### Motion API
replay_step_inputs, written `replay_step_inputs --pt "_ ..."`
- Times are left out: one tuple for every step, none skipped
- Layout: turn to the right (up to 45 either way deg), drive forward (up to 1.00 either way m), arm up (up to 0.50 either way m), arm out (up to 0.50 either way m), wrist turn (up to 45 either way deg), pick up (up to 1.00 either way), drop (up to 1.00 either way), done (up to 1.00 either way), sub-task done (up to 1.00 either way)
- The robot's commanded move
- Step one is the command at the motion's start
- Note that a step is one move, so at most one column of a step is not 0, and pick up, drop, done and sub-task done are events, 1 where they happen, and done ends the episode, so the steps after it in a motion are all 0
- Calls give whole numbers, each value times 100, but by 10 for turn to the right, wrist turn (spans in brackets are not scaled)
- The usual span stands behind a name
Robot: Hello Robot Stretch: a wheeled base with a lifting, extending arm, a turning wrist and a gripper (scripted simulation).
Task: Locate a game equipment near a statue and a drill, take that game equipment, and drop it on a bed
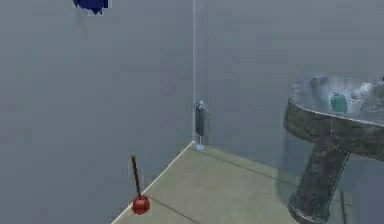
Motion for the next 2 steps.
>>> replay_step_inputs --pt "300 0 0 0 0 0 0 0 0" --pt "0 5 0 0 0 0 0 0 0"
